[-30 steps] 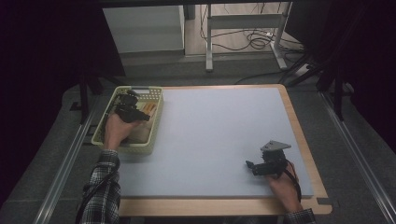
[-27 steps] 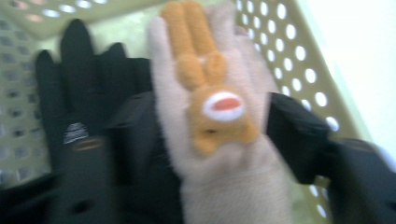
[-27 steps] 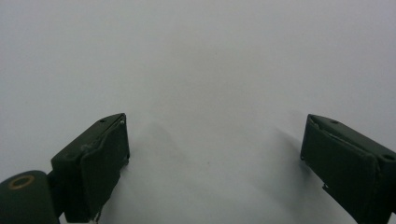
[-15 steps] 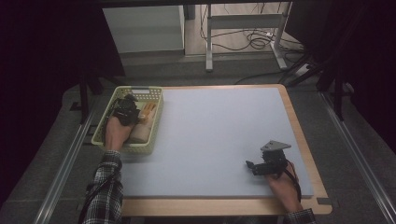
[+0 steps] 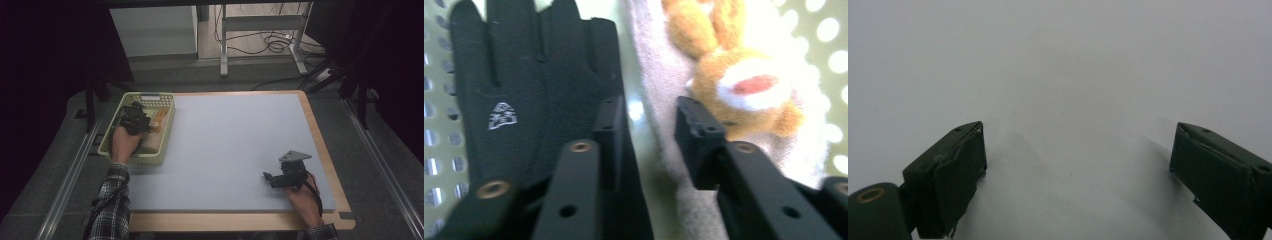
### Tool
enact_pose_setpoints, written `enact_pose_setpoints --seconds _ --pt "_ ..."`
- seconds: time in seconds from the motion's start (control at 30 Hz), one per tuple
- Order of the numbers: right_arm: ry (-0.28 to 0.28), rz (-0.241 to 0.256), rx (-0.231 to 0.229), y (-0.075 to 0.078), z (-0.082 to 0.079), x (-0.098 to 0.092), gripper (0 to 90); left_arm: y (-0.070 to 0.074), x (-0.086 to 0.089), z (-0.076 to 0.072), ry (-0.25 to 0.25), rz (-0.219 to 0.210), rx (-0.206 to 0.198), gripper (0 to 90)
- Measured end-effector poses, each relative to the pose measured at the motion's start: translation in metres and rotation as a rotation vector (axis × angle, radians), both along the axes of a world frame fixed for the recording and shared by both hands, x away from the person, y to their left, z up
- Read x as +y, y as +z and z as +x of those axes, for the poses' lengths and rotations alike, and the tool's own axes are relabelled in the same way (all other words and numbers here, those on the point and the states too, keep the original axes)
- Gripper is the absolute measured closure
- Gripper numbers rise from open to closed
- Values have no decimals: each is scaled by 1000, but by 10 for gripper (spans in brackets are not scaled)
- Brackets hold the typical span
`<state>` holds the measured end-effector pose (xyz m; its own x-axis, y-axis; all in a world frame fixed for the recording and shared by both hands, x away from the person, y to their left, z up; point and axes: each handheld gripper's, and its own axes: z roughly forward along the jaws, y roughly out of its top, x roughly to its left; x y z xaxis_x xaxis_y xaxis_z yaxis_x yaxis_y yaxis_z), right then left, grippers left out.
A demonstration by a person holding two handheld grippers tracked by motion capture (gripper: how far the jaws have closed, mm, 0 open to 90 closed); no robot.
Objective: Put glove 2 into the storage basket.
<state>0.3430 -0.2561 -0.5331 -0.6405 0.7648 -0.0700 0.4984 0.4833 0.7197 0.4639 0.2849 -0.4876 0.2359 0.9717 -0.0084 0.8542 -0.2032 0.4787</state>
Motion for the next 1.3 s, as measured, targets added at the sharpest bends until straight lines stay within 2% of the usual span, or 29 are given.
enact_pose_setpoints --seconds 0.17,0.6,0.93,1.1,1.3 --pt "-1 2 3 0 0 0 77 5 5 -7 12 -4 -51 490" --pt "0 0 0 0 0 0 77 15 18 -25 16 -92 -132 273" --pt "-1 -3 0 0 -1 0 77 23 20 -42 -35 -164 -189 109" --pt "-1 -3 0 0 -1 0 77 32 13 -53 -87 -194 -216 53" --pt "-1 -6 -1 0 -1 0 77 43 -1 -66 -155 -237 -249 28"
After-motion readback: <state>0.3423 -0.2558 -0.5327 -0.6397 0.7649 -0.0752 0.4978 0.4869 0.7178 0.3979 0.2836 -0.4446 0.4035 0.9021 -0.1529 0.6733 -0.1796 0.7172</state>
